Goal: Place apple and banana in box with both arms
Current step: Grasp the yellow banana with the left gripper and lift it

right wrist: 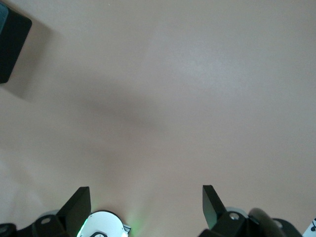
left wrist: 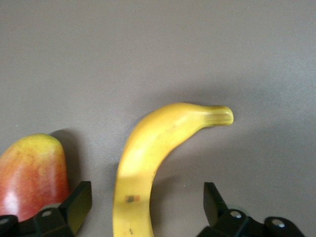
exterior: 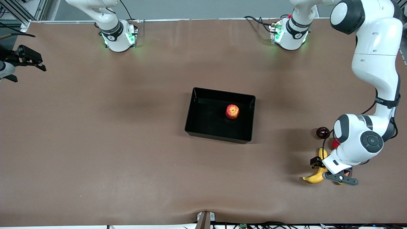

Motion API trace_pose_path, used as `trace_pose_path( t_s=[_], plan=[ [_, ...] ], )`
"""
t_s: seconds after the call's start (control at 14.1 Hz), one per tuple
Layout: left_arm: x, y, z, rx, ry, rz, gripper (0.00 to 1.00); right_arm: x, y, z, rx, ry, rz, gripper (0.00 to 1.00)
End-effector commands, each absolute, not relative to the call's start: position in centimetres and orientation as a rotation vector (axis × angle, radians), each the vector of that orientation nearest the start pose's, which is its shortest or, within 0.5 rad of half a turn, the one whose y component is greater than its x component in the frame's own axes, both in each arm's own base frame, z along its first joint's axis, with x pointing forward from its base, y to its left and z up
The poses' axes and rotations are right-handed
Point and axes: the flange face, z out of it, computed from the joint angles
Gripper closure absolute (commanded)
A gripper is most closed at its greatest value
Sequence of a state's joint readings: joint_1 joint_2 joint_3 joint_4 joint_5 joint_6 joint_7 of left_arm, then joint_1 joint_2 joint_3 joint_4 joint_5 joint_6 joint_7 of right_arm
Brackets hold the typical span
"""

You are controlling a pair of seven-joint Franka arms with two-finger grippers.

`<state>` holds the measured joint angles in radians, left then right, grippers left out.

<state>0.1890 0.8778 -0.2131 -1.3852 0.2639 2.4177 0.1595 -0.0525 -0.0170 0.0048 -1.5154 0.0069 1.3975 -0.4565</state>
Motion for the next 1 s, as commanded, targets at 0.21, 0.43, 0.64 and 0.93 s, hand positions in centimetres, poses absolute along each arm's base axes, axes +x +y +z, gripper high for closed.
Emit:
trace_pose_path(
  t_s=[0.21,0.43,0.64,0.93],
  plan=[
    [75.1,2.6,19.0,-3.005,0.454,-0.262,0.21,52.6,-2.4,64.7,-3.011,-0.612,0.124,0.0],
    [75.1,2.5,18.9,-2.997,0.465,-0.259,0.55,52.4,-2.3,64.5,-3.05,-0.363,0.152,0.0],
    [75.4,2.3,21.3,-2.983,0.48,-0.283,1.0,52.3,-2.1,64.5,-3.051,-0.334,0.177,0.0],
    [75.2,-0.7,25.6,-2.989,0.526,-0.232,1.0,52.2,-2.0,64.4,-3.049,-0.334,0.186,0.0]
  ],
)
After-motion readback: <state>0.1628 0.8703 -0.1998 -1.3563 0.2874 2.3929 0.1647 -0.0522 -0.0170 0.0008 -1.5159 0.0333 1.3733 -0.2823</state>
